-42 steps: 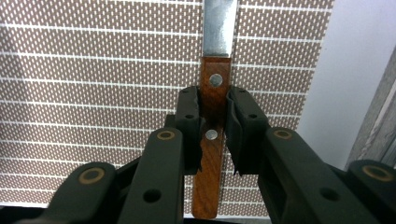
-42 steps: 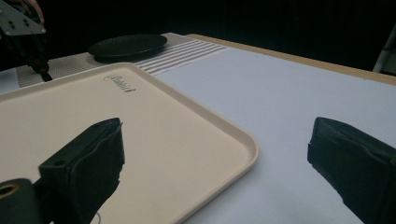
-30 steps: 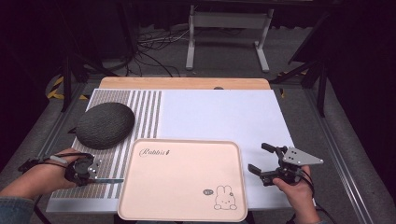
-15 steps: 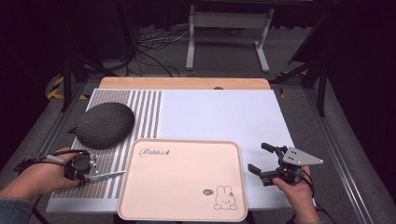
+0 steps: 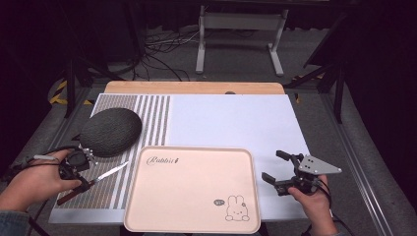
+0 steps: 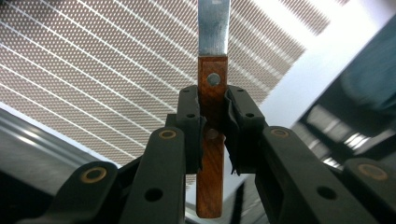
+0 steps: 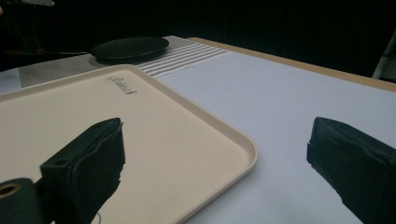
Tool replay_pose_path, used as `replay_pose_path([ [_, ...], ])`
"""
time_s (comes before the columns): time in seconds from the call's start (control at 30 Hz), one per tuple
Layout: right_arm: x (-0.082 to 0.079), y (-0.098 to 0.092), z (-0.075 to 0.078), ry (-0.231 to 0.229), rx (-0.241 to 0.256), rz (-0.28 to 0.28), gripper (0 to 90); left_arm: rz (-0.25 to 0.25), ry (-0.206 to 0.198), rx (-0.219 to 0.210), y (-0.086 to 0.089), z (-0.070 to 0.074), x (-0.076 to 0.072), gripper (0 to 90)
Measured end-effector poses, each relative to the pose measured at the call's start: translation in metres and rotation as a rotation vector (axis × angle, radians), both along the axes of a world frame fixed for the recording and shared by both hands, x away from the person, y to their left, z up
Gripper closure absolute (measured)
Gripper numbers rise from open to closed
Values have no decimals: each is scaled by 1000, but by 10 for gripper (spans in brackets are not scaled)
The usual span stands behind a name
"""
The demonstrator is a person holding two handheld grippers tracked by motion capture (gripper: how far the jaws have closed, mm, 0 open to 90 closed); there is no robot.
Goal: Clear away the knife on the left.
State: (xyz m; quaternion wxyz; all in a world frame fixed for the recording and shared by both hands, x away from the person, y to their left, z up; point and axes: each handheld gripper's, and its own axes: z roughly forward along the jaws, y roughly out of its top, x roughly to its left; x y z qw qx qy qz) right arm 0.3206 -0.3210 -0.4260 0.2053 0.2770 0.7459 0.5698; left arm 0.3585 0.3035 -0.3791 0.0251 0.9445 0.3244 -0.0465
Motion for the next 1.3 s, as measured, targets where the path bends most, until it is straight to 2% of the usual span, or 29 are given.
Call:
replay_pose_path([
  [0.07,0,0,0,-1,2,0,50,35,-33,-12,-3,5,-1,778],
  [0.13,0,0,0,-2,1,0,50,78,-24,-52,-6,8,-2,778],
  [0.17,0,0,1,-3,3,0,50,112,-21,-92,-8,11,-2,778],
  [0.27,-1,0,1,-4,3,3,50,163,-12,-126,-9,15,-2,778],
  [0.33,-1,0,2,-7,4,1,50,166,-17,-128,-10,16,-2,778],
  [0.4,-1,-1,2,-8,6,1,50,180,0,-159,-14,19,-4,778],
  [0.43,-1,-1,2,-7,7,0,50,188,-5,-167,-17,20,-5,778],
  [0.5,-1,-1,2,-4,4,0,50,194,-10,-159,-24,21,-8,778],
  [0.6,-1,-1,1,-2,0,0,50,202,-10,-176,-31,21,-10,778],
  [0.63,-1,0,1,-3,3,4,50,228,-27,-181,-37,21,-11,779],
  [0.67,-1,0,1,-3,3,4,50,228,-27,-181,-37,21,-11,778],
  [0.73,-2,0,2,-5,1,4,50,251,-19,-188,-43,21,-11,778],
  [0.8,-2,0,2,-6,3,3,50,232,-10,-176,-48,20,-11,778],
  [0.83,-2,0,2,-5,2,1,50,242,0,-179,-49,19,-12,778],
  [0.87,-2,-1,2,-4,1,1,50,235,-6,-173,-52,19,-12,778],
  [1.1,-1,-1,1,1,-3,-1,49,277,20,-205,-67,18,-14,778],
  [1.17,-1,-1,1,4,-2,-2,50,266,29,-189,-72,17,-14,778],
  [1.3,-1,-2,1,6,-2,-2,50,250,42,-188,-79,15,-14,778],
])
